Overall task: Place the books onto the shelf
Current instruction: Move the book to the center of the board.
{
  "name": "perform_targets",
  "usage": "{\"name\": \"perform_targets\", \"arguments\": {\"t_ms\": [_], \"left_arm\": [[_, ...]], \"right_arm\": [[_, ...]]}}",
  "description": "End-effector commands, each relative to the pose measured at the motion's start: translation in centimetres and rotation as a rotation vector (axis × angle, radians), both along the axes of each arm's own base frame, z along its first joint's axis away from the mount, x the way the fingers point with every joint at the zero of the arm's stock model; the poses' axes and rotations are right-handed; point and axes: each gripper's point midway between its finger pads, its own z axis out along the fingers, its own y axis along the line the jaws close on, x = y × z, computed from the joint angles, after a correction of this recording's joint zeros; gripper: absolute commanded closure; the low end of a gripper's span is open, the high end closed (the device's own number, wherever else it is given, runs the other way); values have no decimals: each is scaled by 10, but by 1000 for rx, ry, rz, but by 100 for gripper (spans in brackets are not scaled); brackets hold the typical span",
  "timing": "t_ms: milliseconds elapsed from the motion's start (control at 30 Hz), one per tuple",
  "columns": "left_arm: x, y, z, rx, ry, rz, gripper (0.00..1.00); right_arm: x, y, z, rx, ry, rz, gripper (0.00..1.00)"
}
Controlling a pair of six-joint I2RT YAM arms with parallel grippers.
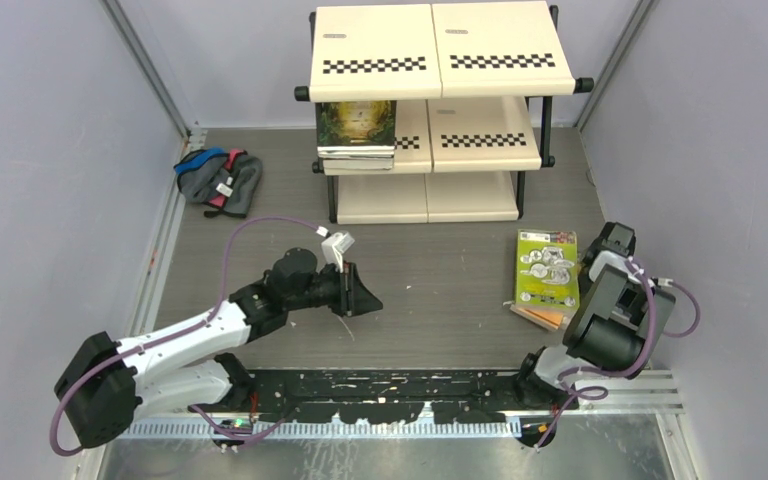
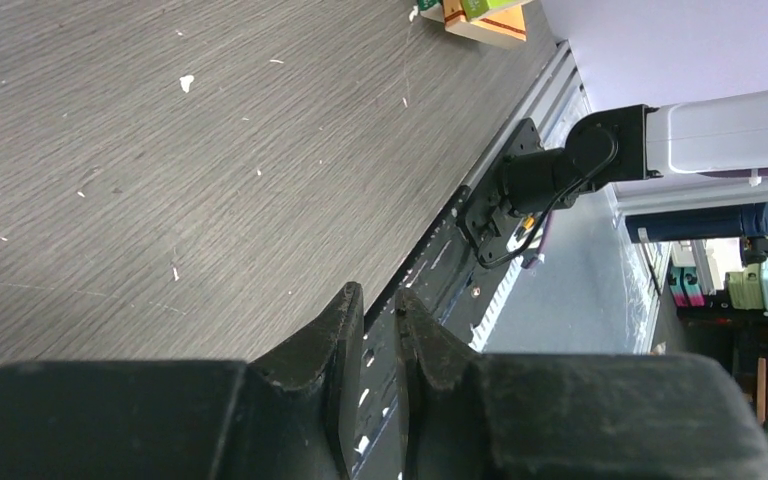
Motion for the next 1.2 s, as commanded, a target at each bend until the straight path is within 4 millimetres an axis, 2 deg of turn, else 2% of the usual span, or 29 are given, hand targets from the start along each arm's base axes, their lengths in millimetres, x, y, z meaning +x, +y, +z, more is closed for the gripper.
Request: {"name": "perform_targets", "arguments": {"t_ms": [0,300,600,1167], "left_arm": [[6,-10,18,-54,-52,7,81],[10,-16,18,-50,-61,19,81],[15,-16,13,-46,-65,48,81],[9,-13,-4,-37,-59,78,81]], "right_arm": [[5,23,-15,88,67,95,99],[29,40,-19,89,103,201,99],[42,65,-21,81,115,264,99],[41,120,-5,47,82,288,99]]}}
